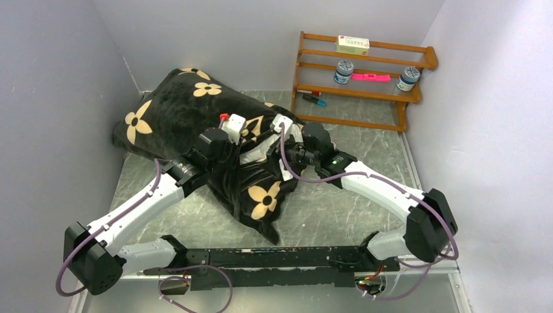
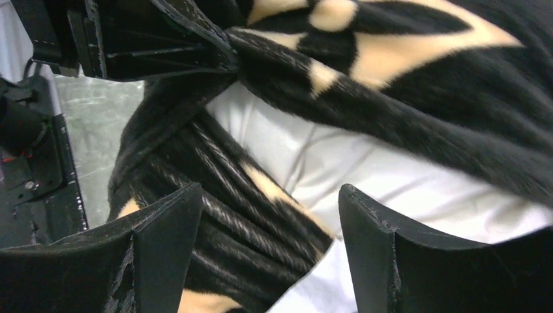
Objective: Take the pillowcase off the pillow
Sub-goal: Remove the pillow from the pillowcase.
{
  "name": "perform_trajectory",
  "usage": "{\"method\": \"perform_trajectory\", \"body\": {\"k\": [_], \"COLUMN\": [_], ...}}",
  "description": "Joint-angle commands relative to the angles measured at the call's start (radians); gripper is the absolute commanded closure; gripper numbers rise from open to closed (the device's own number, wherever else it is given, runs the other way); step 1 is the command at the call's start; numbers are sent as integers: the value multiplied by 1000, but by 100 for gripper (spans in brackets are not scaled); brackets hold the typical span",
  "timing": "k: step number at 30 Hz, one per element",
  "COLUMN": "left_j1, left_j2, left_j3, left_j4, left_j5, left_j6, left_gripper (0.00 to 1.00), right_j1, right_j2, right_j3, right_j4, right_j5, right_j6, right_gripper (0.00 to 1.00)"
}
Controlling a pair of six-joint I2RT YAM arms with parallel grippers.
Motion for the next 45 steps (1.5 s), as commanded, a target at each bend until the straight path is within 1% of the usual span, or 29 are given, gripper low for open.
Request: {"method": "perform_trajectory", "body": {"k": [1,4,9,14,18,25,28,32,35,38,41,45], "left_j1": [27,34,40,53,67,87,94,100,104,105,105,105], "left_j2": [-32,-31,-22,-6,-3,8,10,7,10,16,26,20], "left_j3": [-27,-32,-36,-31,-31,-30,-30,-33,-33,-33,-31,-37], "left_j4": [28,32,35,26,24,24,28,30,32,38,37,40], "left_j5": [41,63,86,86,90,101,122,130,134,162,190,204], "left_j6": [4,-1,-7,-19,-27,-34,-40,-43,-41,-39,-32,-22], "left_gripper": [62,62,67,67,68,70,70,69,69,69,68,67], "right_j1": [2,2,3,2,2,8,17,35,46,48,47,47], "right_j2": [70,102,119,136,119,70,54,39,8,-11,-2,58], "right_j3": [87,107,101,121,86,39,21,-10,-46,-43,-2,77], "right_j4": [17,-5,-19,-125,-185,-302,-344,-372,-354,-338,-310,-275], "right_j5": [-185,-226,-253,-321,-344,-370,-390,-382,-370,-347,-341,-346], "right_j6": [-60,-62,-73,-109,-131,-165,-171,-156,-132,-132,-151,-179], "right_gripper": [24,29,29,32,35,50,52,53,53,53,48,41]}}
